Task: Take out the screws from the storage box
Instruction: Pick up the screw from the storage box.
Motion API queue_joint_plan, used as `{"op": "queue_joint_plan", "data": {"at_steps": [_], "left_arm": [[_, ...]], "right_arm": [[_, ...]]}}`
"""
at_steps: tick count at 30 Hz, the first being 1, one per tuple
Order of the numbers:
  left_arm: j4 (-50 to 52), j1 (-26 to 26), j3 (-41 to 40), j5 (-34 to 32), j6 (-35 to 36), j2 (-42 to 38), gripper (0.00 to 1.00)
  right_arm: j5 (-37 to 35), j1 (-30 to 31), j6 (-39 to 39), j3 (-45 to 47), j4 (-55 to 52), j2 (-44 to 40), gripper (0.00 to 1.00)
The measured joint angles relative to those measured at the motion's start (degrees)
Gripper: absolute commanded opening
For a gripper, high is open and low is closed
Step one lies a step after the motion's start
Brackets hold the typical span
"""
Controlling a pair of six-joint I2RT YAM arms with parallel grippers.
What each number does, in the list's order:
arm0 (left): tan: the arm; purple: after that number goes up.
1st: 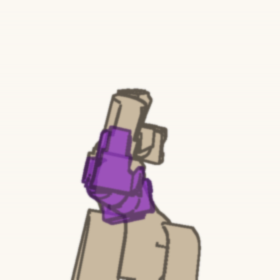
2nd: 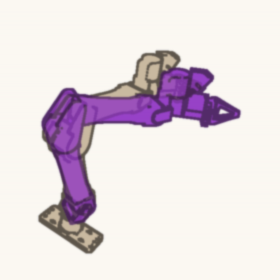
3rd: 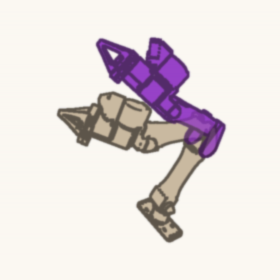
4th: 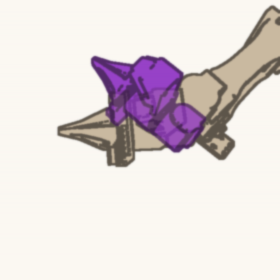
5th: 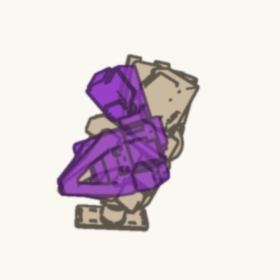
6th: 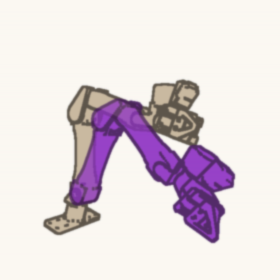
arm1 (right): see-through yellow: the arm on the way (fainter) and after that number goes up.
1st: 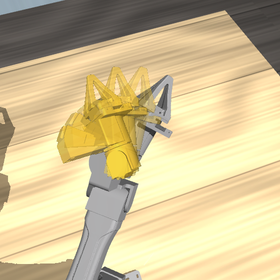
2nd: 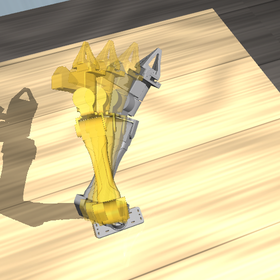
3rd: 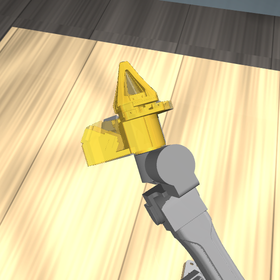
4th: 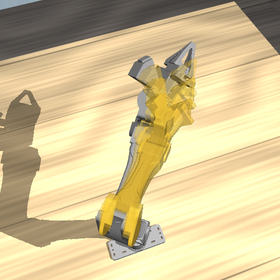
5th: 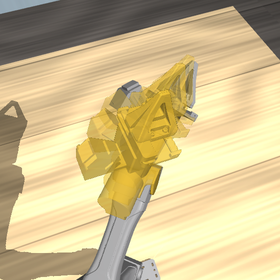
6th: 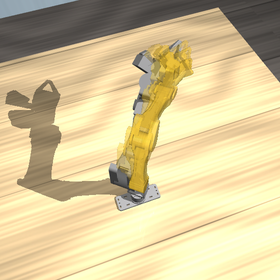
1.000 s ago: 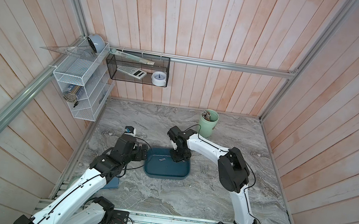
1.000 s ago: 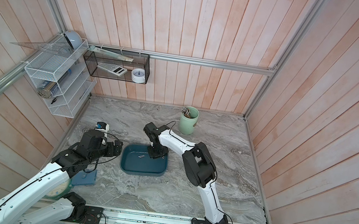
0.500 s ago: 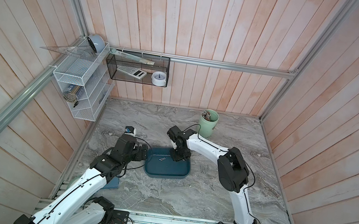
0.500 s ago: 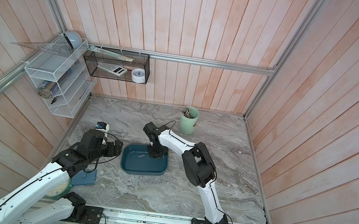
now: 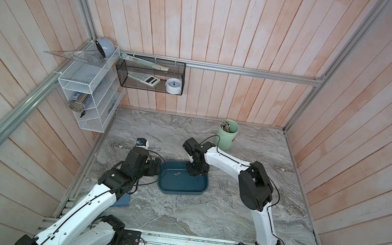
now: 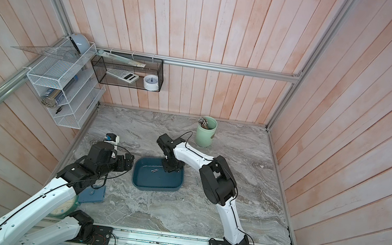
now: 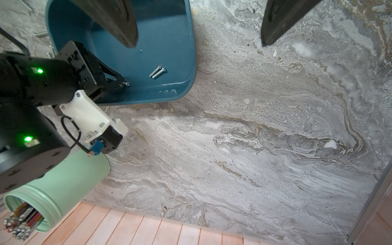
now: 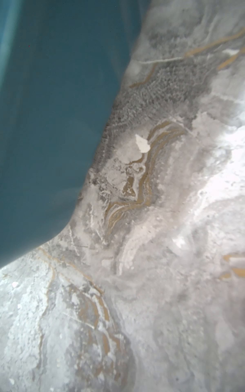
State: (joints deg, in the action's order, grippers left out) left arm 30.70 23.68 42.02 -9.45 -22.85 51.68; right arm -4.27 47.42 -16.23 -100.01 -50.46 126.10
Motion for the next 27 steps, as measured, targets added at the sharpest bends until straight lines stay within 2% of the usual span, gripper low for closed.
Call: {"op": "queue_joint_plan", "data": {"at_steps": [6, 9, 13, 17, 27], "left_arm": [[0.0, 0.0, 0.0, 0.0, 0.0, 0.0, 0.96], [0.0, 0.0, 0.0, 0.0, 0.0, 0.0, 0.96], [0.0, 0.0, 0.0, 0.0, 0.0, 0.0, 0.96], [0.0, 0.0, 0.0, 0.0, 0.0, 0.0, 0.96], [0.0, 0.0, 0.0, 0.0, 0.0, 0.0, 0.96]], "right_arm": [[0.2, 0.0, -0.1, 0.0, 0.1, 0.0, 0.18], [0.3, 0.1, -0.2, 0.0, 0.1, 0.0, 0.17], [0.4, 0.5, -0.2, 0.0, 0.1, 0.2, 0.18], [0.2, 1.1, -0.3, 0.0, -0.1, 0.4, 0.24], [-0.6, 1.5, -0.8, 2.5, 2.2, -1.1, 0.26]]}}
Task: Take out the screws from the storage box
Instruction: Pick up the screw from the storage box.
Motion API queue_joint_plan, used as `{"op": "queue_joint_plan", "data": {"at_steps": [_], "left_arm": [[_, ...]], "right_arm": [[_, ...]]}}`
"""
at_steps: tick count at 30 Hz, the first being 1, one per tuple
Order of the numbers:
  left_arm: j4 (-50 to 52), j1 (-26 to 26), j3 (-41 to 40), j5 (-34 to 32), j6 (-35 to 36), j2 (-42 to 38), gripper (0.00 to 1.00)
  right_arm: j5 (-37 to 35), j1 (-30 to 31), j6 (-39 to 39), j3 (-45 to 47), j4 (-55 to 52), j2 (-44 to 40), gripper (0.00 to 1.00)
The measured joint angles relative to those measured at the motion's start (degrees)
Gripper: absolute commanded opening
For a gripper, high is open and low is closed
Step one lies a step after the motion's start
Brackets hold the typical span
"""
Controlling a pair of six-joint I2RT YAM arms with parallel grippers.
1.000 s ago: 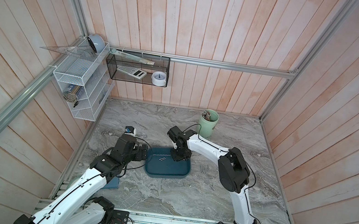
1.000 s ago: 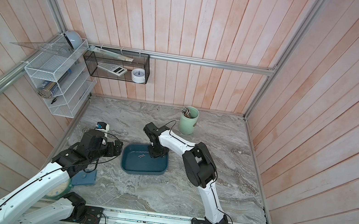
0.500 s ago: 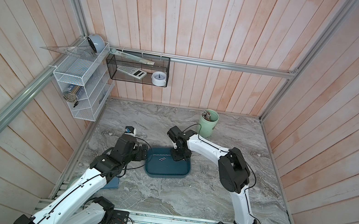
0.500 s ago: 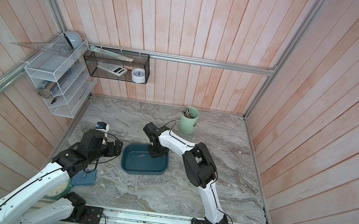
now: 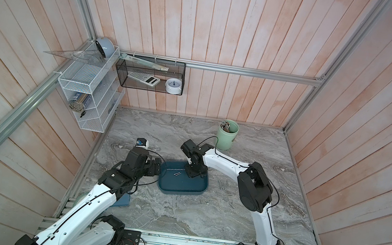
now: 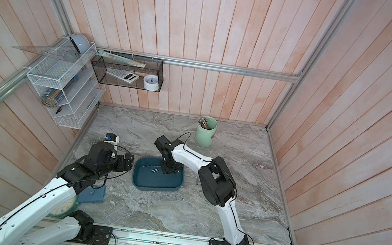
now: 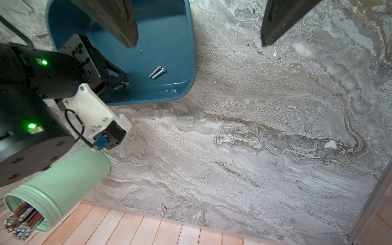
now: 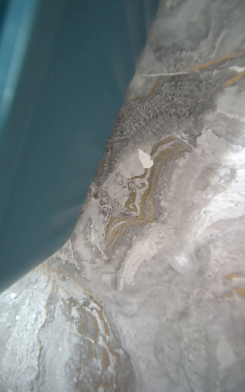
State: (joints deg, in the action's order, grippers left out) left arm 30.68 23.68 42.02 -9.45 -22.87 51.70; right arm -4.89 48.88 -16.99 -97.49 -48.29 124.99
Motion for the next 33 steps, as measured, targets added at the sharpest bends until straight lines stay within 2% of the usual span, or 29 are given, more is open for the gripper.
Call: {"op": "queue_joint_plan", "data": {"at_steps": [17, 28, 33], "left_arm": [[0.0, 0.0, 0.0, 0.0, 0.0, 0.0, 0.96], [0.0, 0.0, 0.0, 0.0, 0.2, 0.0, 0.96], [0.0, 0.0, 0.0, 0.0, 0.2, 0.0, 0.96]], "right_arm": [[-2.5, -0.7, -0.1, 1.3, 0.9, -1.8, 0.34], [-2.1, -0.8, -0.2, 1.2, 0.5, -0.4, 0.31], [-1.8, -0.8, -0.9, 0.9, 0.3, -0.3, 0.24]]}}
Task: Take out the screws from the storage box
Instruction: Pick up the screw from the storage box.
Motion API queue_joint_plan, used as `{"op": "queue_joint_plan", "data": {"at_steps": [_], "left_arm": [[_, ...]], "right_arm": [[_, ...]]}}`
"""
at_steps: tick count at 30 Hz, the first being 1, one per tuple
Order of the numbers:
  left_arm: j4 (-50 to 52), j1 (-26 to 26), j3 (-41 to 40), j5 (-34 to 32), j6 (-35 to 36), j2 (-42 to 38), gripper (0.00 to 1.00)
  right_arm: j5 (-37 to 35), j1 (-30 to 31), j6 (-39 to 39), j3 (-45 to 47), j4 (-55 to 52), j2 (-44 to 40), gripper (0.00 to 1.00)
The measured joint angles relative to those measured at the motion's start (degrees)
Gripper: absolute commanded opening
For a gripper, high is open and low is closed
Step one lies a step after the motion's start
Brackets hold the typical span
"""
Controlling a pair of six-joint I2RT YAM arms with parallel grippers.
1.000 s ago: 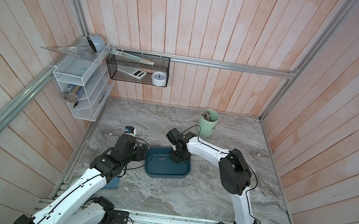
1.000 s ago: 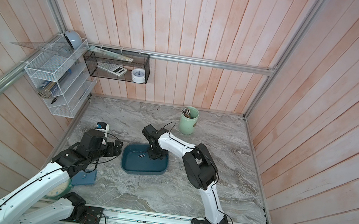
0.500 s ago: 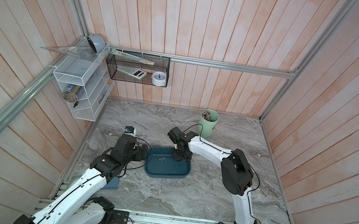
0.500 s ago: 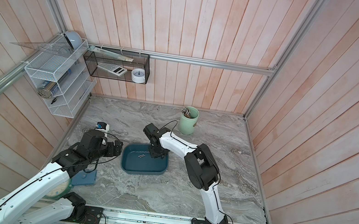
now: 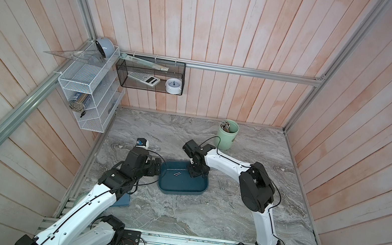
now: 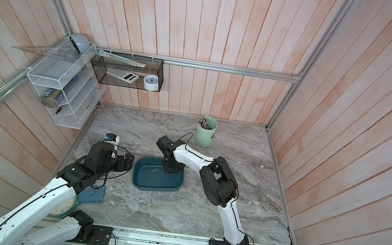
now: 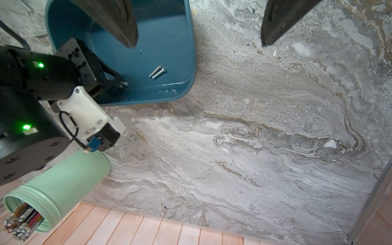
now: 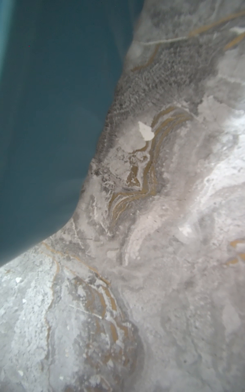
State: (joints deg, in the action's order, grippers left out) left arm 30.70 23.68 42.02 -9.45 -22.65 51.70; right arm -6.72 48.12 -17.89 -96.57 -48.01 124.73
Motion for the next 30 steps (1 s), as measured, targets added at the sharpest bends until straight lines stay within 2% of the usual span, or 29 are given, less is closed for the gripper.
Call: {"op": "queue_joint_plan", "data": {"at_steps": [18, 30], "left_arm": [[0.0, 0.0, 0.0, 0.0, 0.0, 0.0, 0.96], [0.0, 0.0, 0.0, 0.0, 0.0, 0.0, 0.96]], "right_arm": [[1.4, 0.9, -1.4, -0.9, -0.2, 0.5, 0.20], [4.2, -0.5, -1.4, -0.8, -0.4, 0.4, 0.24]]}}
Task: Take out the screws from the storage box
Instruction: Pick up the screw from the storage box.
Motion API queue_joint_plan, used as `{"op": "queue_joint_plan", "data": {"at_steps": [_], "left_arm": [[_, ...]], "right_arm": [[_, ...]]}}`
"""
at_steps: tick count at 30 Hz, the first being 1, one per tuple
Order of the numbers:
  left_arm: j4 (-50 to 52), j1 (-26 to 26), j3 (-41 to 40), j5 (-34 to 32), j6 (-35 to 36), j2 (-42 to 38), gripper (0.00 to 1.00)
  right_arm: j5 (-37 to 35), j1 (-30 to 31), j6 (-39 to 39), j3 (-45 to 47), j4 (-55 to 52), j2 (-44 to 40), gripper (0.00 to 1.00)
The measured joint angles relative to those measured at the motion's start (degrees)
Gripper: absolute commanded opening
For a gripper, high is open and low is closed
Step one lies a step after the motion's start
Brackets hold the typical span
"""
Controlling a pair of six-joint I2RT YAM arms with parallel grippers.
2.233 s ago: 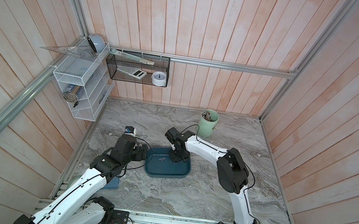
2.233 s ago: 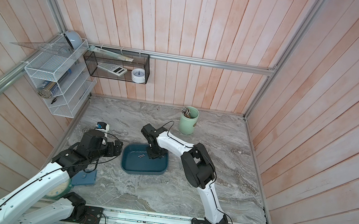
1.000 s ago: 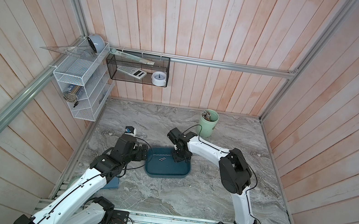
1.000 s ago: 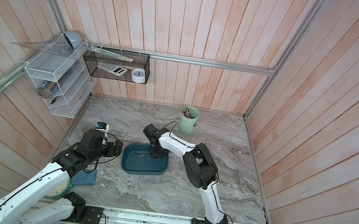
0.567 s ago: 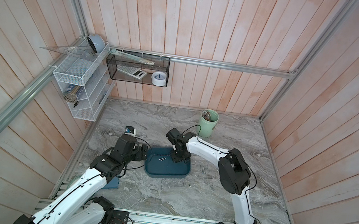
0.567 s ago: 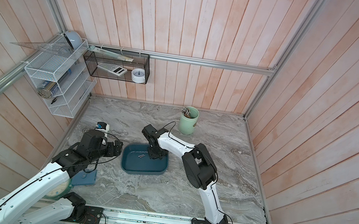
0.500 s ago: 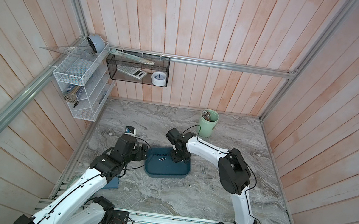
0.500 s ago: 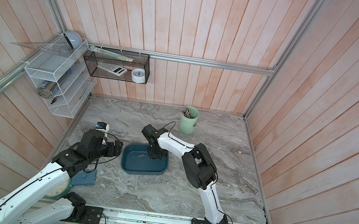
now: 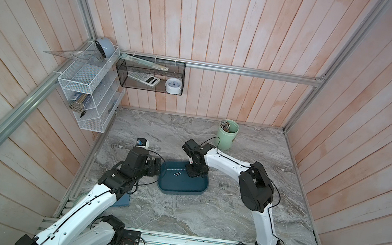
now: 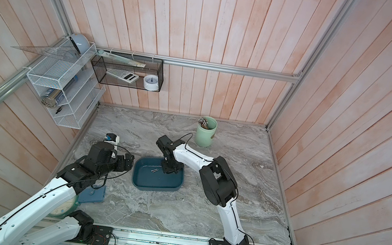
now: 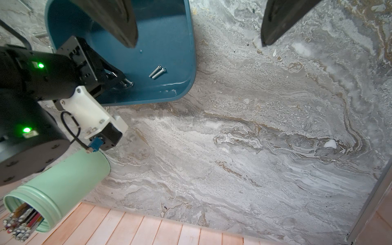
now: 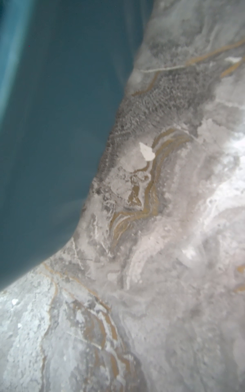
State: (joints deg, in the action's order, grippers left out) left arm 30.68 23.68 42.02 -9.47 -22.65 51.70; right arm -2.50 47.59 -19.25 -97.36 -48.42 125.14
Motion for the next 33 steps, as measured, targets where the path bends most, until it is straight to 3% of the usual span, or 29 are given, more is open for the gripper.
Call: {"op": "queue_joint_plan", "data": {"at_steps": [13, 24, 33], "left_arm": [[0.0, 0.0, 0.0, 0.0, 0.0, 0.0, 0.96], [0.0, 0.0, 0.0, 0.0, 0.0, 0.0, 0.96], [0.0, 0.0, 0.0, -0.2, 0.2, 0.0, 0.96]], "right_arm": [[2.6, -0.5, 1.2, 1.0, -2.0, -0.2, 0.26], [1.9, -0.5, 2.0, 1.4, -4.2, -0.4, 0.16], [1.2, -0.5, -0.7, 0.9, -4.6, -0.1, 0.18]]}}
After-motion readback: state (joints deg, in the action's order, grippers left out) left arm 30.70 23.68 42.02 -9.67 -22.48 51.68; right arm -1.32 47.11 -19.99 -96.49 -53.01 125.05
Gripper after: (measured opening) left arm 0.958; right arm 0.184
